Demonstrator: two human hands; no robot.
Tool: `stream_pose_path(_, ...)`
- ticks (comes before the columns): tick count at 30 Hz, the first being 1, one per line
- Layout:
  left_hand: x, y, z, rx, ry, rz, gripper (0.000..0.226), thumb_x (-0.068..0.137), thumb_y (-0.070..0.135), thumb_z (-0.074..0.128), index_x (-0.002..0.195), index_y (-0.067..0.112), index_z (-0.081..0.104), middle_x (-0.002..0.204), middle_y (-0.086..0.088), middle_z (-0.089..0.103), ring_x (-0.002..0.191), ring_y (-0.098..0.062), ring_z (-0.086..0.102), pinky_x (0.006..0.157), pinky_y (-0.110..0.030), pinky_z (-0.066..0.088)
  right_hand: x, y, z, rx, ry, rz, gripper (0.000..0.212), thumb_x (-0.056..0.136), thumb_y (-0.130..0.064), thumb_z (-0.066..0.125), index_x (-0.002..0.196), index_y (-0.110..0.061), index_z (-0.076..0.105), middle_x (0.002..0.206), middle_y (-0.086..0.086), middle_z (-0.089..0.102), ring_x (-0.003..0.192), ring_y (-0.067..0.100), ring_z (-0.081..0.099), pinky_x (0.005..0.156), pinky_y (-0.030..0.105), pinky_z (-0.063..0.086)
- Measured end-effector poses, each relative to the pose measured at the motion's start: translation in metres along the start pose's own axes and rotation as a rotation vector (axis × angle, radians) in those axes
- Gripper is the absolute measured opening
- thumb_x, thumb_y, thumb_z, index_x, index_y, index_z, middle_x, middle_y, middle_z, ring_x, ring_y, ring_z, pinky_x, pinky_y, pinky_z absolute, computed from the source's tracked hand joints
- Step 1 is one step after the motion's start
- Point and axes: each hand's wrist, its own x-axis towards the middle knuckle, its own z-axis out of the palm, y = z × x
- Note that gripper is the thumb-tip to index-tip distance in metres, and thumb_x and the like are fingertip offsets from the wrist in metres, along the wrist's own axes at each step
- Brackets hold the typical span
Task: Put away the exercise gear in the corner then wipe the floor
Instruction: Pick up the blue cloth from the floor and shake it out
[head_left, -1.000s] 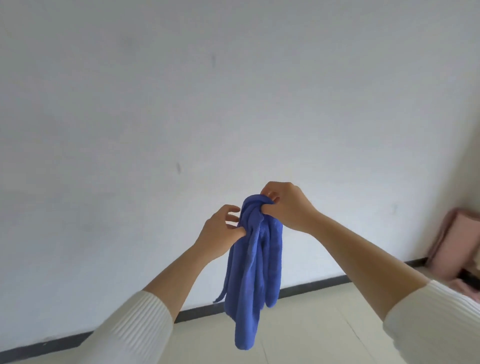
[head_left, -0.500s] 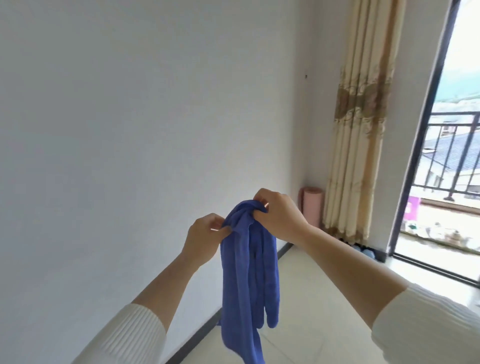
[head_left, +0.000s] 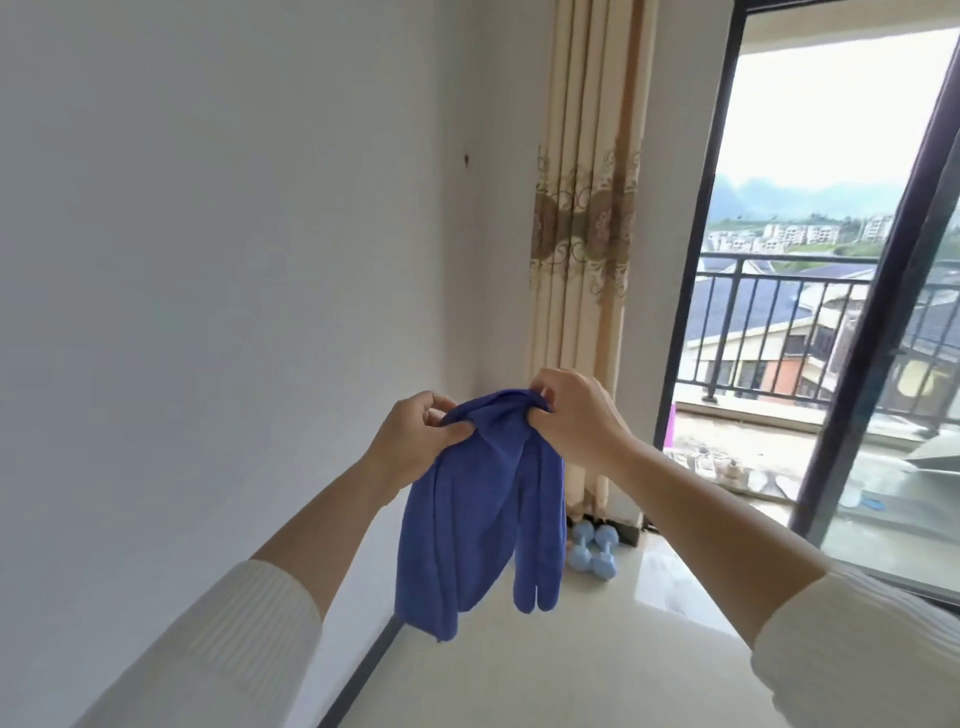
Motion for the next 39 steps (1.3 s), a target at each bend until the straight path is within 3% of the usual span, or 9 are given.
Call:
stream_pose_path(5,0.099,-0.010,0.015,0.026,-0.125,-0.008,0.020,0.081,0.019,0.076,0.097,0.010,0.068,0.090,-0.006,0.073,0.087,-0.023,0.070,0.077,-0.032,0.058,0.084,0.070,0.015,-0.049,-0.035,0.027,0.015,0.079,-0.008,0.050,0.080,-0.021,0.057,0.075,-0.004,0.058,0.070,0.016,0.053,0.054,0.028,0.042)
stream_pose_path(9,0.185,-0.020,0.027,-0.015,-0.266,-0.044,0.024,0.083,0.019,0.073,0.102,0.004,0.070,0.100,-0.012,0.073,0.091,-0.023,0.070,0.085,-0.038,0.057,0.159,0.141,0.018,-0.098,-0.195,0.007,0.018,0.075,-0.005,0.060,0.079,-0.021,0.065,0.081,-0.004,0.064,0.077,0.017,0.059,0.066,0.032,0.054)
stream_pose_path(17,0.377,-0.030,0.064,-0.074,-0.126,-0.043,0.021,0.093,0.022,0.062,0.097,0.004,0.071,0.097,-0.012,0.073,0.084,-0.021,0.067,0.079,-0.035,0.054,0.327,0.230,0.028,0.042,-0.387,0.048,0.013,0.072,-0.015,0.076,0.071,-0.022,0.064,0.070,-0.006,0.062,0.066,0.012,0.057,0.062,0.023,0.044)
stream_pose_path(20,0.434,-0.031,0.067,-0.021,-0.100,-0.041,0.022,0.088,0.026,0.068,0.097,0.006,0.071,0.100,-0.013,0.073,0.084,-0.022,0.068,0.084,-0.037,0.054,0.381,0.256,0.040,0.197,-0.345,0.104,0.008,0.078,-0.016,0.072,0.074,-0.017,0.066,0.070,-0.001,0.062,0.065,0.014,0.056,0.064,0.027,0.045)
stream_pose_path(24,0.510,-0.034,0.067,0.173,-0.095,0.007,0.016,0.080,0.025,0.076,0.091,0.014,0.072,0.094,-0.007,0.073,0.079,-0.015,0.067,0.072,-0.025,0.053,0.446,0.286,0.068,0.298,-0.294,0.142,0.002,0.081,-0.014,0.069,0.082,-0.014,0.067,0.075,-0.002,0.064,0.071,0.013,0.058,0.066,0.025,0.045)
stream_pose_path(28,0.599,-0.044,0.062,0.305,-0.040,0.065,0.009,0.085,0.025,0.069,0.088,0.017,0.072,0.091,-0.003,0.072,0.076,-0.011,0.064,0.068,-0.021,0.048,0.518,0.313,0.093,0.407,-0.249,0.133,0.009,0.078,-0.018,0.075,0.076,-0.018,0.066,0.067,-0.007,0.063,0.062,0.007,0.058,0.057,0.019,0.042)
stream_pose_path(32,0.689,-0.048,0.038,0.364,0.015,0.129,0.016,0.088,0.031,0.065,0.084,0.017,0.072,0.083,0.003,0.072,0.073,-0.010,0.066,0.064,-0.020,0.050,0.611,0.332,0.117,0.510,-0.233,0.090,0.013,0.079,-0.030,0.075,0.082,-0.018,0.069,0.081,0.003,0.066,0.075,0.015,0.063,0.072,0.032,0.050)
stream_pose_path(36,0.784,-0.046,0.008,0.402,0.117,0.242,0.017,0.093,0.024,0.059,0.083,0.017,0.071,0.081,0.004,0.069,0.071,-0.009,0.060,0.062,-0.016,0.044,0.713,0.337,0.138,0.621,-0.136,0.032,0.002,0.085,-0.015,0.068,0.085,-0.016,0.066,0.080,0.005,0.062,0.078,0.022,0.055,0.071,0.037,0.042)
stream_pose_path(39,0.850,-0.046,-0.012,0.476,0.187,0.322,0.015,0.092,0.015,0.058,0.094,0.018,0.072,0.092,0.005,0.069,0.079,-0.006,0.060,0.067,-0.016,0.043,0.779,0.342,0.148,0.674,-0.089,-0.021,0.013,0.087,-0.006,0.063,0.083,-0.018,0.061,0.074,0.004,0.060,0.073,0.024,0.046,0.066,0.035,0.035)
